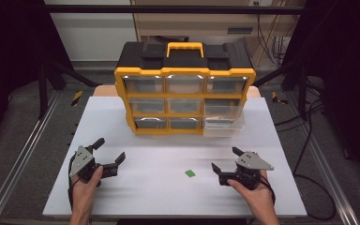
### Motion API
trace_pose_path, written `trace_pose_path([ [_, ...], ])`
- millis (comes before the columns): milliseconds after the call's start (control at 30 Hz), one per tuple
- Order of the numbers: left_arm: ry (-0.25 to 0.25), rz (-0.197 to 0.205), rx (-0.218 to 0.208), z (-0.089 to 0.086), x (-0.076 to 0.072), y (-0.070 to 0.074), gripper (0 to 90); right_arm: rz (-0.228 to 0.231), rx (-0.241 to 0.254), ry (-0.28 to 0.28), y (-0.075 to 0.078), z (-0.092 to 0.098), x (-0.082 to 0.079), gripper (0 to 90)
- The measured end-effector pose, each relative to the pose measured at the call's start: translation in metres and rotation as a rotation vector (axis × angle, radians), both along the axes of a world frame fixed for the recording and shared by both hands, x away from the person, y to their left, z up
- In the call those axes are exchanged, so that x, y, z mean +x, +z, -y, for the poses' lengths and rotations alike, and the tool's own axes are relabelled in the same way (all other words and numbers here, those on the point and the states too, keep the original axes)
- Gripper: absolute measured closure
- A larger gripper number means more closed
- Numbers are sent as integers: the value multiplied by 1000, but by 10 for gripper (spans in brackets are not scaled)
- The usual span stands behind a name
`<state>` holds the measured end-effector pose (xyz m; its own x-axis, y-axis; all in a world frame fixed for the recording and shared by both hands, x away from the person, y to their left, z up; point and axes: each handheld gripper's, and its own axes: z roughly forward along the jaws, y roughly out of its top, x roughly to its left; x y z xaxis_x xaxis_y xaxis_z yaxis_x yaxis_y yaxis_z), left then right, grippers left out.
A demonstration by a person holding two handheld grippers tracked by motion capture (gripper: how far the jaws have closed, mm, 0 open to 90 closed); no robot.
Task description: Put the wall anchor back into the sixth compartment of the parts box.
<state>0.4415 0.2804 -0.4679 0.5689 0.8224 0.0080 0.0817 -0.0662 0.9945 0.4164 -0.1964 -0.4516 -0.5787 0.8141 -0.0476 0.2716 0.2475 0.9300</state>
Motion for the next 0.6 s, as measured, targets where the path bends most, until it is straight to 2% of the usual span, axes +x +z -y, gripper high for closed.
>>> trace_pose_path([
  [367, 0, 3, 0, -1, 1, 1, 11, -101, -67, 76, 2, -29, 8, 125],
  [500, 0, 8, 17, -3, 1, 2, 11, -148, -93, 89, -1, -40, 10, 121],
  [600, -3, 2, 21, -4, 3, 1, 11, -162, -101, 107, -4, -46, 11, 113],
])
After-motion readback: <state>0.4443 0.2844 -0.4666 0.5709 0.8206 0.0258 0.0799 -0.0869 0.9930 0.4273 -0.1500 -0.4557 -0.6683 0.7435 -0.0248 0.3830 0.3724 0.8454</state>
